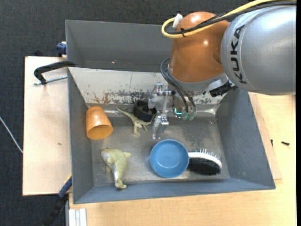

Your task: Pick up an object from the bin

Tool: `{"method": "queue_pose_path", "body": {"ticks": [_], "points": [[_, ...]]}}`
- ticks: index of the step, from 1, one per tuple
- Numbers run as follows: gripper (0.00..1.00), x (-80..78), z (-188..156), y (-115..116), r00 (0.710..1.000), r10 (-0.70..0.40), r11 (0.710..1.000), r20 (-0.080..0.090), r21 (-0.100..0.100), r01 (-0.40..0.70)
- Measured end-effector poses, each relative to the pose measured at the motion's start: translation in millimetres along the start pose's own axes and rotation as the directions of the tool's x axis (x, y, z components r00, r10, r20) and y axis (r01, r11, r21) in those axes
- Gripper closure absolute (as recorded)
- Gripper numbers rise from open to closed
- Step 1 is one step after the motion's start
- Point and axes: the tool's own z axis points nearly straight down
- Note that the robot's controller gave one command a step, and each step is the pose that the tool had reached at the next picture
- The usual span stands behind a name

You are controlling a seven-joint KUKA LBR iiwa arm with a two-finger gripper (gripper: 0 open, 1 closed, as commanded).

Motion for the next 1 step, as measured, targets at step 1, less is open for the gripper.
{"method": "queue_pose_path", "body": {"ticks": [1], "points": [[0.00, -21.1, 116.9, 1.2, 0.991, -0.133, 0.991, 0.017, 0.000, 0.133]]}}
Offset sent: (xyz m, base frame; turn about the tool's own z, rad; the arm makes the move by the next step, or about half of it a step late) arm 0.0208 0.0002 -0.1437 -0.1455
